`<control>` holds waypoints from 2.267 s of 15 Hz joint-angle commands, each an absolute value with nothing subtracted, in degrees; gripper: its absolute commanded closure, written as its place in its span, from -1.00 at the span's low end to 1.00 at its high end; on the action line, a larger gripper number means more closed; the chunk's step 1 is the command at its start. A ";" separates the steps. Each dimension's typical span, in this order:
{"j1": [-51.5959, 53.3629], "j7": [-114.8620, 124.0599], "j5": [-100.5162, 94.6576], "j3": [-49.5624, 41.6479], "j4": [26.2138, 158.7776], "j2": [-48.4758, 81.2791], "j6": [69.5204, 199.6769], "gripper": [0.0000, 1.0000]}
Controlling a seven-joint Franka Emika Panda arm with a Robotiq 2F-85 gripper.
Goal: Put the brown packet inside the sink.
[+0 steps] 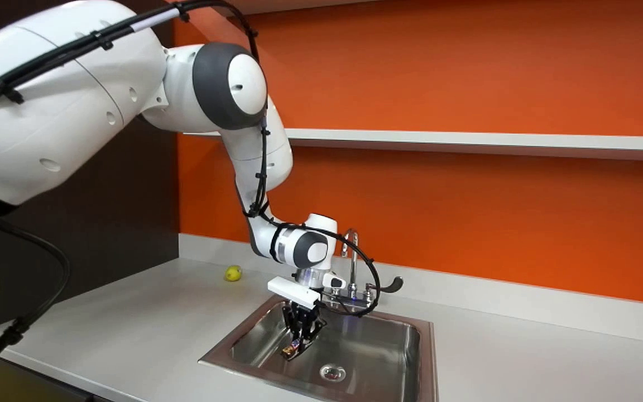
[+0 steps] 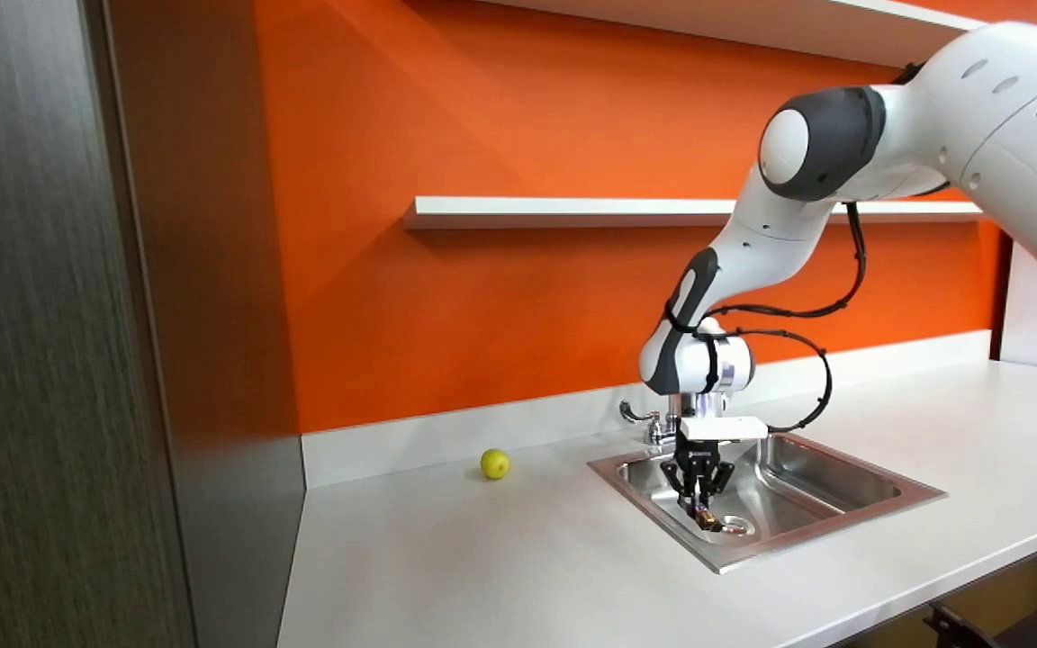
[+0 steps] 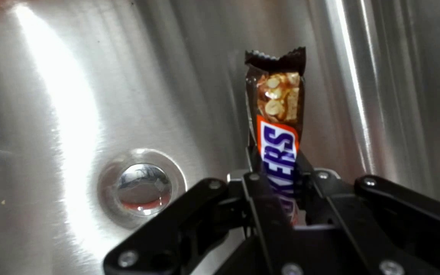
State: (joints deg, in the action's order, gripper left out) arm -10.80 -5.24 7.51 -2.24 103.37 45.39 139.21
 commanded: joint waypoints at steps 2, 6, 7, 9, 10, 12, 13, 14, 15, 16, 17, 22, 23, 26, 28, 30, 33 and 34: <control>-12.15 -4.57 8.05 -2.03 96.26 51.74 138.40 0.89; -12.56 -4.29 8.06 -2.04 93.62 54.45 138.16 0.89; -12.64 -4.26 8.05 -2.06 93.35 54.68 138.14 0.08; -12.92 -4.33 8.24 -1.90 94.04 53.82 138.23 -0.08; -13.01 -4.46 8.27 -1.83 94.61 53.24 138.42 -0.25; -13.16 -4.77 8.41 -1.63 96.65 51.26 139.00 -0.55; -13.17 -4.85 8.54 -1.52 98.03 50.02 139.37 -0.68; -13.10 -4.87 8.53 -1.54 98.92 49.11 139.54 -0.86; -13.00 -4.97 8.48 -1.55 100.20 47.88 139.74 -0.97; -12.73 -5.01 8.26 -1.68 101.82 46.41 139.96 -1.00; -12.62 -5.09 8.21 -1.69 103.25 45.12 140.24 -1.00; -11.22 -5.27 7.41 -1.98 113.63 36.99 141.08 -1.00; -10.85 -5.28 7.27 -1.99 115.59 35.46 141.23 -1.00; -9.32 -5.07 6.81 -2.10 123.18 29.36 143.39 -1.00; -8.39 -5.08 6.74 -1.99 128.14 25.22 145.14 -1.00; -7.36 -4.99 6.63 -1.94 133.24 20.87 146.98 -1.00; -6.00 -4.73 6.60 -1.86 140.20 14.77 148.79 -1.00; -5.55 -4.57 6.55 -1.88 142.51 12.77 149.22 -1.00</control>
State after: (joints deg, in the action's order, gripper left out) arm -6.39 -4.91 7.33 -2.11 134.14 20.64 146.96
